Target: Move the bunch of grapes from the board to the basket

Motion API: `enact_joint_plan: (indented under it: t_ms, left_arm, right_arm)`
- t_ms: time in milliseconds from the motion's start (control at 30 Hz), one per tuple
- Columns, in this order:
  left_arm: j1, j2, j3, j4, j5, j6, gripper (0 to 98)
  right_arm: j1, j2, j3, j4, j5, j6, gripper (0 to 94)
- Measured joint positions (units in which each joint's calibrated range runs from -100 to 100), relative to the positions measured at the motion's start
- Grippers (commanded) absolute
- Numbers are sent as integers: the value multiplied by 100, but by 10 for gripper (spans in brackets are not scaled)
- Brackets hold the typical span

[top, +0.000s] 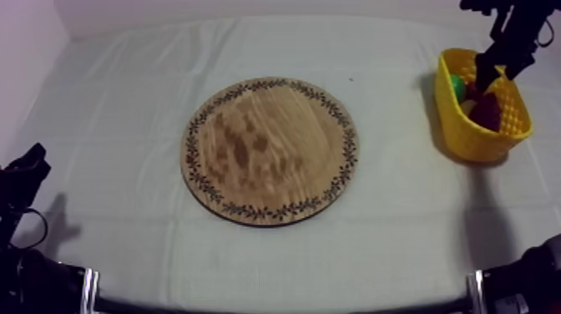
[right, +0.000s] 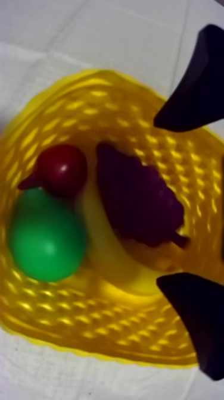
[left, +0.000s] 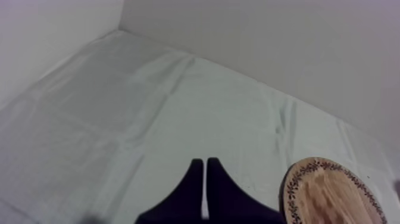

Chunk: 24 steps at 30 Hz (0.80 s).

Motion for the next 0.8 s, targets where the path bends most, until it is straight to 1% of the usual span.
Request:
enact_joint_plan:
  t_ms: [100,300,500,567,700,800]
  left_arm:
    - [0,0,0,0,0,0,0]
    - [0,0,0,0,0,0,0]
    - [0,0,0,0,0,0,0]
    - [0,0,0,0,0,0,0]
    - [0,0,0,0,0,0,0]
    - [0,0,0,0,0,0,0]
  right_arm:
    - [-30,-83,84,-40,13,-3,722]
    - [-51,-601,321,-64,16,32,538]
    - [-108,-1509,929,-125,-85,170,443]
    - [-140,-1874,1227,-112,-207,177,390]
    - [-351,-2767,2013,89,-536,-20,242]
    - [-557,-3416,2676,198,-909,-277,178]
